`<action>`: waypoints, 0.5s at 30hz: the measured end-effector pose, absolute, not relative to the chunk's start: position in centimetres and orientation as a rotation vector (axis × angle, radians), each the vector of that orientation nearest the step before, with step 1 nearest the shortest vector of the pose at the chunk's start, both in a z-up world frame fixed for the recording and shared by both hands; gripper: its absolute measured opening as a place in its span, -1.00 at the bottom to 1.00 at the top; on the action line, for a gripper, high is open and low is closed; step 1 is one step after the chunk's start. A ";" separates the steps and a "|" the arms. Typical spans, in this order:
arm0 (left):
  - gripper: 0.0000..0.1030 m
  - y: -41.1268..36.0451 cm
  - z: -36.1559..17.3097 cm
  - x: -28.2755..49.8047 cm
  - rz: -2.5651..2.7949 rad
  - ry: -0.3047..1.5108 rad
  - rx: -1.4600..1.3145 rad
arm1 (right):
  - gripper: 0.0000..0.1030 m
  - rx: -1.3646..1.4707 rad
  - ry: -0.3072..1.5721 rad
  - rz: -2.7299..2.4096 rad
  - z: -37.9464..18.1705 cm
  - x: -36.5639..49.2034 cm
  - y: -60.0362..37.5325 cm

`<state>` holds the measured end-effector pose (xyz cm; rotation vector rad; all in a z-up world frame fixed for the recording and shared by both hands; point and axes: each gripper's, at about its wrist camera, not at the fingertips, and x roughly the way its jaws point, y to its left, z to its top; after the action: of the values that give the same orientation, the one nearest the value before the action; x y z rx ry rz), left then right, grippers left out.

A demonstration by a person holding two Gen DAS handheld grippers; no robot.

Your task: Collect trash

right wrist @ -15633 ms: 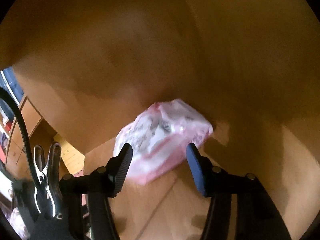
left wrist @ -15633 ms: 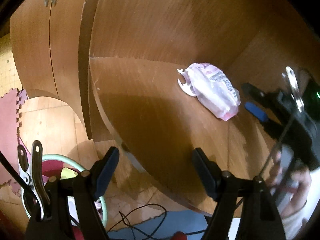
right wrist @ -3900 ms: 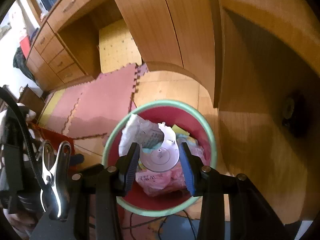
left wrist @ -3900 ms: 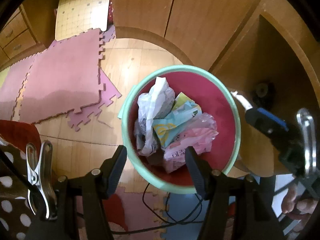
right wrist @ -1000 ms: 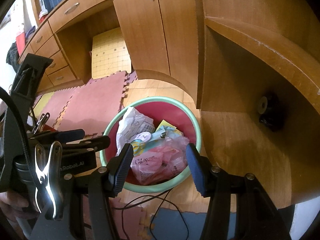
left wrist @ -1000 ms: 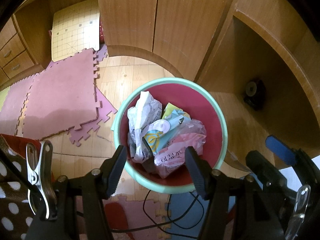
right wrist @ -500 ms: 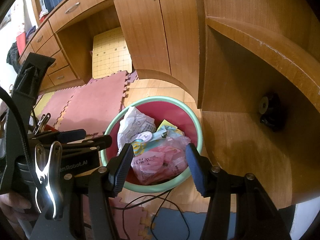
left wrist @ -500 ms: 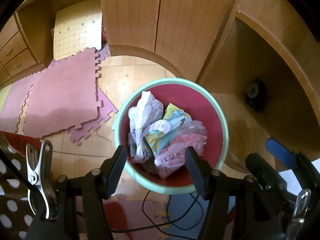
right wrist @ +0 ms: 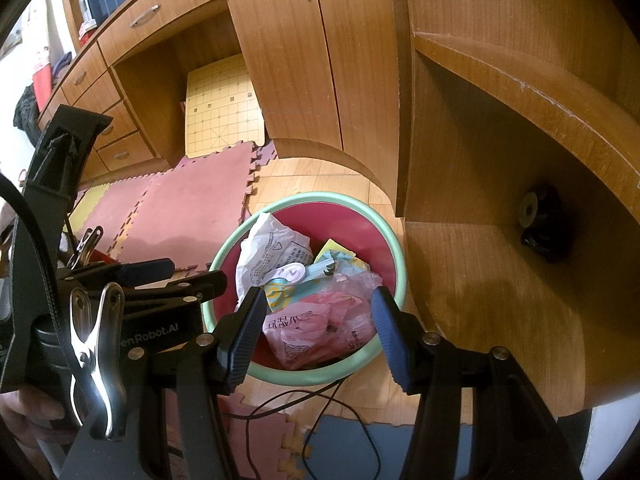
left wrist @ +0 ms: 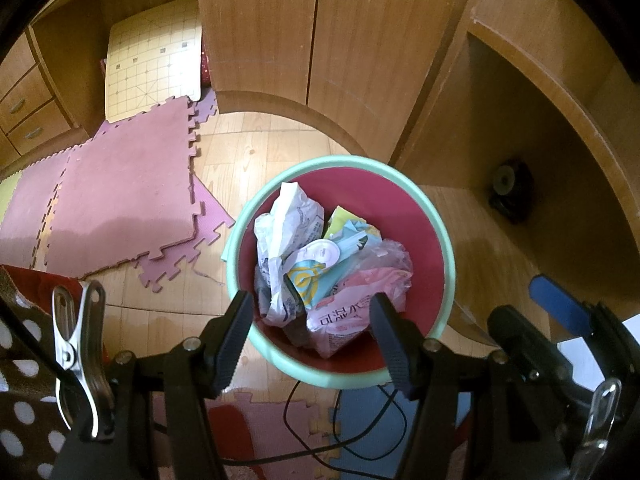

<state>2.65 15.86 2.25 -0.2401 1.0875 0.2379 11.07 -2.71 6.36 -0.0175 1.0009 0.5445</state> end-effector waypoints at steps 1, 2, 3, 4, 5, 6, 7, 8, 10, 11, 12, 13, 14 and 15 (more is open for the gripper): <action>0.23 15.9 2.2 2.7 0.238 1.088 -0.240 | 0.08 -0.017 1.001 0.545 6.4 11.1 -2.7; 0.23 15.9 2.2 2.6 0.238 1.087 -0.240 | 0.08 -0.017 1.001 0.544 6.4 11.1 -2.7; 0.23 15.9 2.2 2.6 0.238 1.087 -0.240 | 0.08 -0.017 1.000 0.544 6.4 11.1 -2.7; 0.23 15.9 2.2 2.7 0.238 1.088 -0.240 | 0.08 -0.017 1.001 0.544 6.4 11.1 -2.7; 0.23 15.9 2.3 2.6 0.238 1.088 -0.240 | 0.08 -0.017 1.001 0.545 6.4 11.1 -2.7; 0.23 15.9 2.3 2.7 0.237 1.088 -0.240 | 0.08 -0.017 1.001 0.545 6.4 11.1 -2.7; 0.23 15.9 2.3 2.7 0.237 1.088 -0.240 | 0.08 -0.018 1.001 0.545 6.4 11.1 -2.7; 0.23 15.9 2.3 2.6 0.237 1.088 -0.239 | 0.08 -0.017 1.001 0.544 6.4 11.1 -2.7; 0.23 15.9 2.3 2.7 0.237 1.088 -0.240 | 0.08 -0.017 1.001 0.544 6.4 11.1 -2.7; 0.23 15.8 2.2 2.6 0.237 1.088 -0.242 | 0.08 -0.017 1.001 0.544 6.4 11.1 -2.7; 0.23 15.8 2.2 2.6 0.238 1.088 -0.243 | 0.08 -0.017 1.001 0.545 6.4 11.1 -2.7; 0.23 15.8 2.2 2.6 0.239 1.089 -0.242 | 0.08 -0.017 1.001 0.545 6.4 11.1 -2.7; 0.23 15.8 2.2 2.6 0.239 1.089 -0.242 | 0.08 -0.017 1.001 0.545 6.4 11.1 -2.7; 0.23 15.8 2.2 2.6 0.239 1.089 -0.243 | 0.08 -0.017 1.001 0.545 6.4 11.1 -2.7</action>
<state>2.63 15.85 2.22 -0.2428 1.0891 0.2385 11.14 -2.73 6.36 -0.0170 1.0008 0.5447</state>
